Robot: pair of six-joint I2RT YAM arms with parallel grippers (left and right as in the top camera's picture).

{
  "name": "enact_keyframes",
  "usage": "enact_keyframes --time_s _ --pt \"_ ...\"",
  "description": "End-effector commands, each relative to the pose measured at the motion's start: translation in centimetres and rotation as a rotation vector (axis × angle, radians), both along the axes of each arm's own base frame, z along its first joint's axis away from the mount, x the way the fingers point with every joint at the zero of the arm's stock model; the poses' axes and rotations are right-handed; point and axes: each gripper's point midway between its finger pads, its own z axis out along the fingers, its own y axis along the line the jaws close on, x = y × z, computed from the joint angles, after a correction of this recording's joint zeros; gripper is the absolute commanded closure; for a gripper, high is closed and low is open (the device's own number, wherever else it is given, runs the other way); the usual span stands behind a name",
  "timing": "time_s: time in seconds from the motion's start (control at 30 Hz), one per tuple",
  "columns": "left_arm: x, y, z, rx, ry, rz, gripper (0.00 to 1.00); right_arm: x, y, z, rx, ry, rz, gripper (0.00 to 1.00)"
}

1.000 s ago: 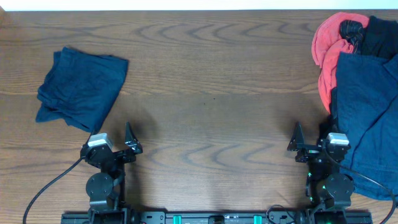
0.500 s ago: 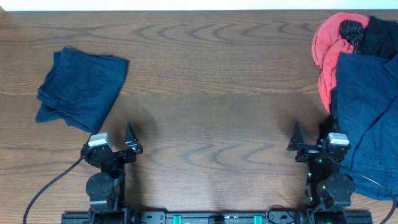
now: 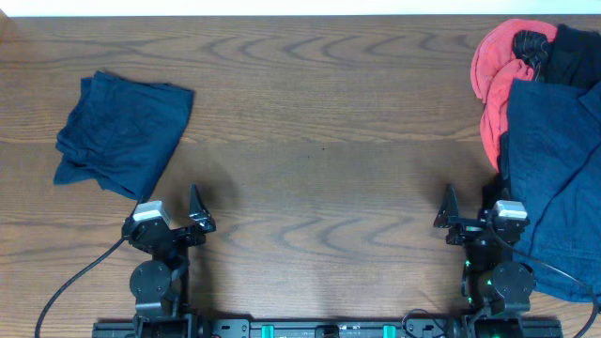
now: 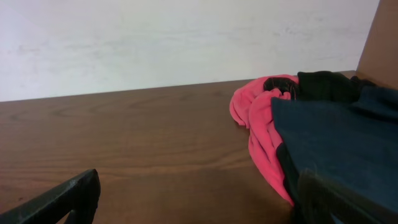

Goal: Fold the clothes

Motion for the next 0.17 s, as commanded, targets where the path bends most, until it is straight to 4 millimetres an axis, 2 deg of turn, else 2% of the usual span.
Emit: enact_keyframes --time_s 0.0,0.13 --pt "-0.10 0.12 -1.76 0.011 0.053 0.004 0.02 -0.02 -0.10 -0.05 -0.012 0.002 -0.002 0.01" --pt "-0.10 0.12 -1.76 0.011 0.053 0.004 0.02 -0.02 -0.10 -0.05 -0.012 0.002 -0.002 0.01"
